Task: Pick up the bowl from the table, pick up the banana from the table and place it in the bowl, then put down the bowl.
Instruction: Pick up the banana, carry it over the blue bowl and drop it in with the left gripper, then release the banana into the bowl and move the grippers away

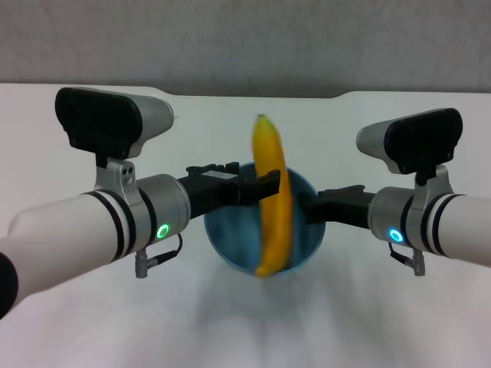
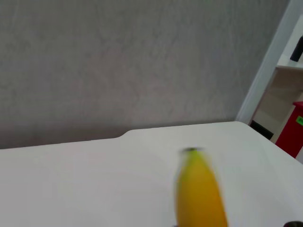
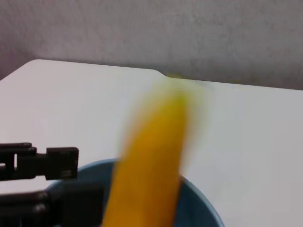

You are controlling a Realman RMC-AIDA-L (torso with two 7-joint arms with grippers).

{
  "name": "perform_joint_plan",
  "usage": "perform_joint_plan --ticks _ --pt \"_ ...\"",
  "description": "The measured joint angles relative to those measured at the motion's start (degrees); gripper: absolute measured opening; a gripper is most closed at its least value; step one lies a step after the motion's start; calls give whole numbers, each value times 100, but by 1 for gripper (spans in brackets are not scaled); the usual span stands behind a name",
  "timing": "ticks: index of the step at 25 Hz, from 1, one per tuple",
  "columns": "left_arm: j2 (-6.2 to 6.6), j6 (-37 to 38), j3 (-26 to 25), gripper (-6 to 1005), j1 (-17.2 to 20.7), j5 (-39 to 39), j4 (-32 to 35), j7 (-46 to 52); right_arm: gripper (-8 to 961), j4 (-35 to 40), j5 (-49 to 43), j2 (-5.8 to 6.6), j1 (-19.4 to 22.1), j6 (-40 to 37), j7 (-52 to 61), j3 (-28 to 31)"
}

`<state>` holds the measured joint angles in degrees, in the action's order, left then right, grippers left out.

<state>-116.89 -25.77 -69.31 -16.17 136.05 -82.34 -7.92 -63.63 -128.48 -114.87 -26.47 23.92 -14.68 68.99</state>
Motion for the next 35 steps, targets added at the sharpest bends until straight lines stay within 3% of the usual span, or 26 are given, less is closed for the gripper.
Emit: perform_joint_plan --ticks 5,11,16,26,35 --pt "0 4 -12 624 0 9 27 -37 35 0 -8 0 17 -1 0 0" --pt "26 -26 -303 847 73 75 10 -218 35 32 -11 -1 20 135 0 100" --pt "11 -11 -780 915 306 78 92 -496 34 216 175 -1 -203 548 -12 397" --pt "8 561 -1386 908 568 98 711 -1021 34 1471 938 -9 -1012 1081 -571 684" --pt "-1 1288 -1183 908 838 62 800 -1257 34 2264 1048 -20 -1363 1031 -752 818"
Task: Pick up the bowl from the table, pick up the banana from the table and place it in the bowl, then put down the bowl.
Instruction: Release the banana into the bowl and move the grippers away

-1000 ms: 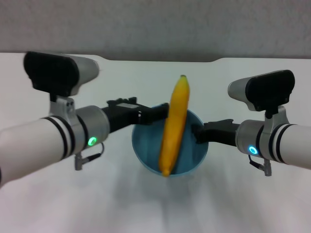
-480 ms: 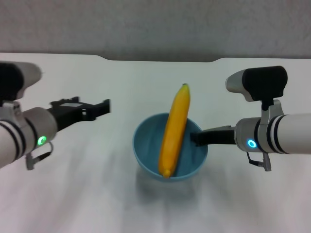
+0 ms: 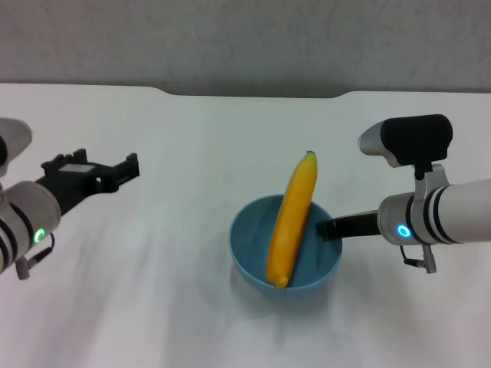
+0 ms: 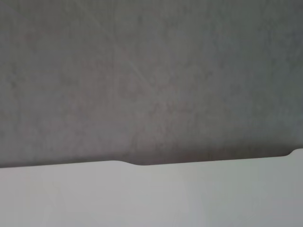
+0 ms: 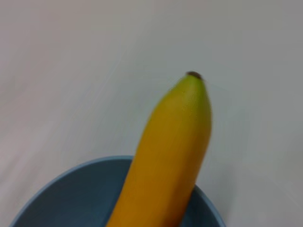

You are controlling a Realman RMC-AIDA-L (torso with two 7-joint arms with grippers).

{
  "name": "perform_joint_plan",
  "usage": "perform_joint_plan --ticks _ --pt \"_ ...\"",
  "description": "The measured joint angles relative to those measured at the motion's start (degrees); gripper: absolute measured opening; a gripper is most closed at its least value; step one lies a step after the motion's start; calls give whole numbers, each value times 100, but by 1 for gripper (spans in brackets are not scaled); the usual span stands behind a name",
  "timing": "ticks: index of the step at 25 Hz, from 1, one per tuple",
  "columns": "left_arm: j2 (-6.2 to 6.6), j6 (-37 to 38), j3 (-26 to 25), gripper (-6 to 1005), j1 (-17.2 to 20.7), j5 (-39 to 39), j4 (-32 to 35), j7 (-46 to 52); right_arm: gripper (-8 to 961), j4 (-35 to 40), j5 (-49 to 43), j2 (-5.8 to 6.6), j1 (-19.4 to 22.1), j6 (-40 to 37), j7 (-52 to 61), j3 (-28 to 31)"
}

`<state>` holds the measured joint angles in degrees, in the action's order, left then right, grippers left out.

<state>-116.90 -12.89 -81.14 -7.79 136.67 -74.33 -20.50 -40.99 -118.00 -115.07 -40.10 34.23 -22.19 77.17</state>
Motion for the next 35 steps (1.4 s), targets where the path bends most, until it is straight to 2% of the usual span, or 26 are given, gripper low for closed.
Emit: perform_joint_plan --ticks 3,8,14,24,35 --pt "-5 180 172 908 7 -30 114 0 34 133 137 0 -20 -20 -139 5" --pt "1 988 619 908 132 -3 295 -34 34 275 186 -4 -58 -31 -210 9" --pt "13 1619 849 908 233 12 396 -170 34 301 190 -14 -74 -73 -216 -4" --pt "4 3406 1618 908 377 -1 794 -1234 34 325 190 -15 -77 -74 -216 -26" --pt "-2 3811 1693 908 332 -33 1248 -1477 34 388 192 -15 -75 -84 -215 -35"
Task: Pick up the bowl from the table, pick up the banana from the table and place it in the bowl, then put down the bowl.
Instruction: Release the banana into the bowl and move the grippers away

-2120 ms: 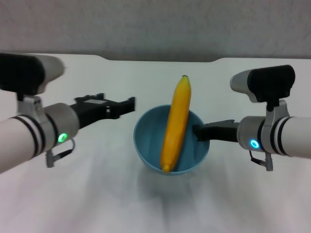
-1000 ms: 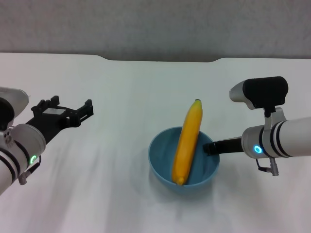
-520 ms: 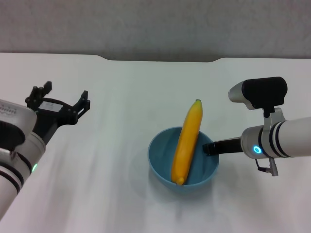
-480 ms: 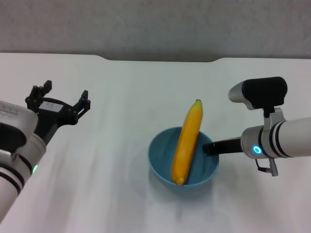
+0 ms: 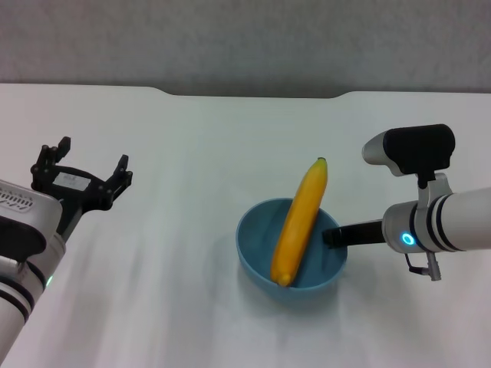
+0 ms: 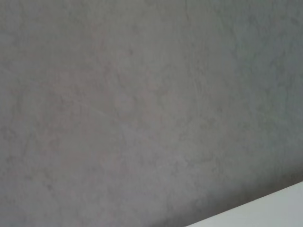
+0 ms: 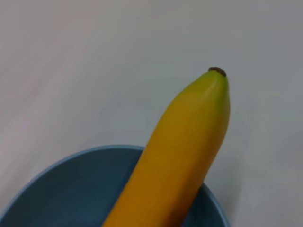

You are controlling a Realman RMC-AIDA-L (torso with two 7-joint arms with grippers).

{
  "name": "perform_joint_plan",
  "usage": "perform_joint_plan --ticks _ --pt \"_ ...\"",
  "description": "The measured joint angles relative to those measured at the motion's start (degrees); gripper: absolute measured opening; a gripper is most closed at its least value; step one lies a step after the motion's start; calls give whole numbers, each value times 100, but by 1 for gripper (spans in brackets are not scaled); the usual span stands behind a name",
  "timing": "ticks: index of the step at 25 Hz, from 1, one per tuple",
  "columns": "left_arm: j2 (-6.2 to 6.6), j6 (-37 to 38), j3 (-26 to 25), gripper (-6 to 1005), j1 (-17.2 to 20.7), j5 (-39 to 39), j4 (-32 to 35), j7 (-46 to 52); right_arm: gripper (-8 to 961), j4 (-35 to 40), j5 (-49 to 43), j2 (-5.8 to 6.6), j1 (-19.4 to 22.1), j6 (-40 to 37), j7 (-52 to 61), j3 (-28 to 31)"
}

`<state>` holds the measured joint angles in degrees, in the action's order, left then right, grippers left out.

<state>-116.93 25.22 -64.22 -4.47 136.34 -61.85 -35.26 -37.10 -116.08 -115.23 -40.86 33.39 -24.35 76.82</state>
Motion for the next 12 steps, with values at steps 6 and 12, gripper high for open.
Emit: perform_joint_plan --ticks 6,12 --pt "-3 18 7 908 -5 -4 63 32 34 -68 -5 -1 13 -50 1 -17" --pt "-5 21 12 908 -16 -21 108 34 144 -367 -6 0 160 -69 -93 -19"
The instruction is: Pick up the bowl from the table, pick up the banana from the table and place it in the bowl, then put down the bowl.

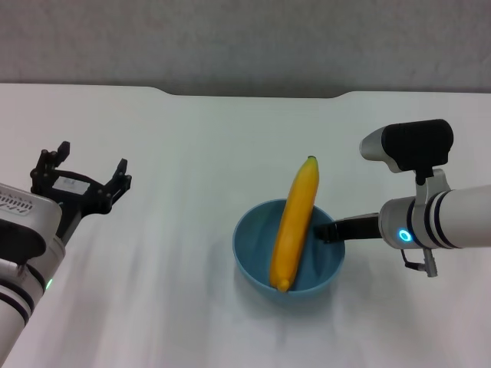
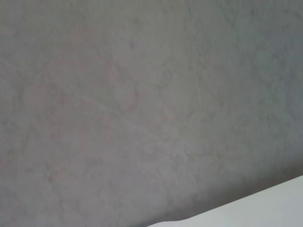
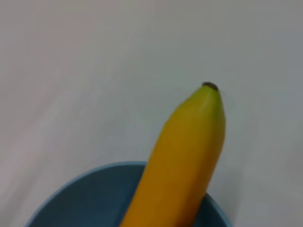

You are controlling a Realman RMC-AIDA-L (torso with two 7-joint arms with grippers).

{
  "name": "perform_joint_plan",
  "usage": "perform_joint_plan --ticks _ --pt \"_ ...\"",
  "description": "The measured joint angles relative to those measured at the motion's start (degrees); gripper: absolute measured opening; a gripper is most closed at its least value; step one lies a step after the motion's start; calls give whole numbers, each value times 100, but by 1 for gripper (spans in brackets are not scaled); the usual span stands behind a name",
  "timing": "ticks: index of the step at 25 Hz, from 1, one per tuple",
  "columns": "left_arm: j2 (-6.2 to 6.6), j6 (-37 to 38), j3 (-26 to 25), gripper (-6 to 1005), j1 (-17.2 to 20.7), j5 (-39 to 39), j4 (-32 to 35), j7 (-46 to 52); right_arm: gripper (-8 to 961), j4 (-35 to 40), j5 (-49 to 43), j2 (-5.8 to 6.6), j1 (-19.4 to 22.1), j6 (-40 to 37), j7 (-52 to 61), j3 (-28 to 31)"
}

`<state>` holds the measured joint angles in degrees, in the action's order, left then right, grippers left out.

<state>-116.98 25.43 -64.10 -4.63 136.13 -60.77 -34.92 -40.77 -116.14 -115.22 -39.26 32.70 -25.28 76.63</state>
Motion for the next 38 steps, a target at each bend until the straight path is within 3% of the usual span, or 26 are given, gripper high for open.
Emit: perform_joint_plan --ticks 11,13,16,22,28,31,32,34,35,38 --pt "0 116 3 908 48 -84 46 15 347 -408 -70 6 216 39 -136 -259" --pt "0 154 3 908 104 -84 24 35 450 -568 -147 17 344 53 -137 -290" --pt "0 272 3 908 170 -84 1 93 605 -1103 -393 34 711 50 -137 -235" --pt "0 358 3 908 194 -82 33 151 813 -1785 -873 35 1201 23 -137 -41" --pt "2 673 3 908 216 -79 196 519 896 -2593 -1436 40 1864 -97 -140 191" --pt "13 856 3 908 217 -76 332 966 894 -2952 -1601 25 2415 -935 -405 20" --pt "18 944 3 908 217 -62 398 1120 893 -2952 -1601 25 2415 -935 -405 20" --pt "22 1170 24 908 217 -25 539 1333 892 -3030 -1542 22 2810 -1884 -605 -297" --pt "23 1346 65 908 213 -10 641 1408 891 -3030 -1542 22 2810 -1884 -605 -297" --pt "21 1856 239 908 180 1 934 1498 889 -2872 -1530 24 3015 -2843 -633 -706"
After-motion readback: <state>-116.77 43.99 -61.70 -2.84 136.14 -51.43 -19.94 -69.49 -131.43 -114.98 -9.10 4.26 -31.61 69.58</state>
